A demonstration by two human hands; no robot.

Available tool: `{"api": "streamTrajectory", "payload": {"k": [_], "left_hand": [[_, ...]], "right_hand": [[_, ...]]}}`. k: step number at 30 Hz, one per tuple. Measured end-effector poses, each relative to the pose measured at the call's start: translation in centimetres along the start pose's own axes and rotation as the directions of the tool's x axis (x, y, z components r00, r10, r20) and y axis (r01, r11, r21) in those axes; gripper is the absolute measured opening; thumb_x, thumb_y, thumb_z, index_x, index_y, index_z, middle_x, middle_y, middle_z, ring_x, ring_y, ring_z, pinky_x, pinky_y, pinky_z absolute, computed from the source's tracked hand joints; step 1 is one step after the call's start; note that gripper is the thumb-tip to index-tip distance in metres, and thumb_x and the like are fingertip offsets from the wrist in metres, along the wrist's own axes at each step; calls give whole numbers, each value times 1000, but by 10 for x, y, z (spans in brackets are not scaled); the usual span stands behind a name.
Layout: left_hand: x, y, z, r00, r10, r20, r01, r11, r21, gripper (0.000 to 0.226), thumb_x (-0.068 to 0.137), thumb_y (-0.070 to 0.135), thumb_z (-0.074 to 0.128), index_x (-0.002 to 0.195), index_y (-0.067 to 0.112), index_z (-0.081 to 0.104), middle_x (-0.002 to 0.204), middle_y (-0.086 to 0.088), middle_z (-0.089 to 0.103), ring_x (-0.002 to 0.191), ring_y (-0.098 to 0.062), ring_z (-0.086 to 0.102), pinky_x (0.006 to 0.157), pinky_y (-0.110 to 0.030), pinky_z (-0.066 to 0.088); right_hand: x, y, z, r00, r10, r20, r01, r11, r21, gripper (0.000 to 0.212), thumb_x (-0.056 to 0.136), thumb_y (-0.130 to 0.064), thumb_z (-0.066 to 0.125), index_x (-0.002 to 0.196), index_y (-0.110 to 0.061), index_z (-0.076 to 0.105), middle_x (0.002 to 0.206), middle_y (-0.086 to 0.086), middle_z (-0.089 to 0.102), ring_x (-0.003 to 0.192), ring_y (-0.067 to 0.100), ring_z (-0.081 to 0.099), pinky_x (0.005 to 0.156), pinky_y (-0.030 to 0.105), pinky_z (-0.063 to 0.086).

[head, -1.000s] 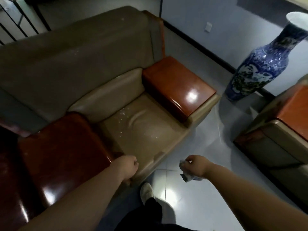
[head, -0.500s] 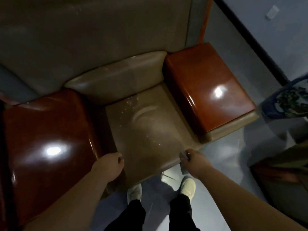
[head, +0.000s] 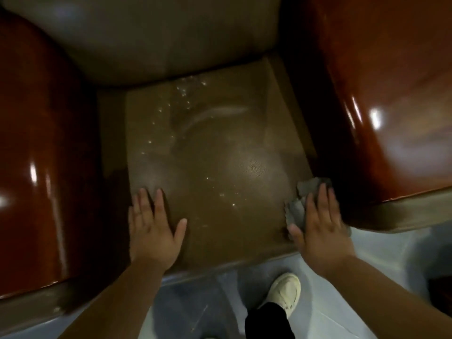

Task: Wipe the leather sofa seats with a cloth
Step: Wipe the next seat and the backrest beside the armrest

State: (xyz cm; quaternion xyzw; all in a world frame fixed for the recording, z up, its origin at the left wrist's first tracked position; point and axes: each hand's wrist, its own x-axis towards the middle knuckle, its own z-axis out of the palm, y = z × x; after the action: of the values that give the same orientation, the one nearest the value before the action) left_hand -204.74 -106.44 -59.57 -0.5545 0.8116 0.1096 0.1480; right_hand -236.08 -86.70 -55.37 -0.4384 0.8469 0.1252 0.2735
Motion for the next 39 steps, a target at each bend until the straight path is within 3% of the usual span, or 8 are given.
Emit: {"api": "streamTrajectory", "payload": {"k": [15,19,23,28,30,33,35,39], "left_hand": [[5,-11,45,929,40,-369,-120,973,-198,86,92,54,41,164,10,28,172,-23,15,160,-41,12,128,-60,14],[10,-18,57,912,59,-406,-136,977,-164,82,93,52,39,164,12,30,173,-20,15,161,-38,13,129,-57,15],[7,-19,57,926,46,-376,-96,989,-116,78,99,57,28,167,21,21,175,-14,8,162,-30,5,131,-52,10],[-1,-13,46,914,11,-406,-91,980,-177,75,101,59,26,168,26,19,175,-8,11,163,-25,4,132,-46,7],[-3,-12,43,911,6,-412,-81,983,-165,72,104,58,27,168,26,18,175,-9,12,162,-25,5,132,-46,8],[-5,-10,41,915,9,-403,-81,984,-161,72,105,58,31,168,27,17,175,-9,10,163,-25,4,132,-46,7],[-6,-10,39,918,0,-396,-65,986,-151,73,104,59,31,168,27,17,176,-9,10,162,-25,5,132,-45,6],[-8,-11,33,926,-8,-377,-55,987,-154,71,105,60,31,167,30,16,176,-6,9,162,-23,5,132,-43,6]], "right_hand": [[44,-45,17,933,83,-350,-31,988,153,85,98,-71,11,166,-19,19,173,15,5,160,34,4,126,59,19],[19,-179,60,761,-477,-440,521,853,-24,80,104,-56,30,161,0,23,170,24,13,158,41,8,124,58,15],[24,-175,49,672,-636,-379,621,763,-181,71,107,-51,27,163,-9,15,173,12,10,160,28,0,128,46,5],[49,-49,6,965,-63,-253,75,996,39,77,103,-60,17,167,-18,7,173,8,-2,160,25,-4,130,44,2],[48,-56,1,968,31,-249,-14,997,70,85,99,-65,9,166,-14,3,173,15,-4,160,30,-4,130,48,3],[13,-127,36,809,-359,-465,312,933,-176,80,98,-56,15,155,-5,40,164,29,28,153,44,24,126,49,10],[-13,-158,54,738,-539,-405,495,841,-217,74,96,-49,31,162,-15,28,171,15,15,159,34,7,128,41,-3],[7,-75,52,739,-537,-407,442,842,-309,72,99,-47,27,160,-8,33,167,19,24,156,35,12,128,42,7]]}}
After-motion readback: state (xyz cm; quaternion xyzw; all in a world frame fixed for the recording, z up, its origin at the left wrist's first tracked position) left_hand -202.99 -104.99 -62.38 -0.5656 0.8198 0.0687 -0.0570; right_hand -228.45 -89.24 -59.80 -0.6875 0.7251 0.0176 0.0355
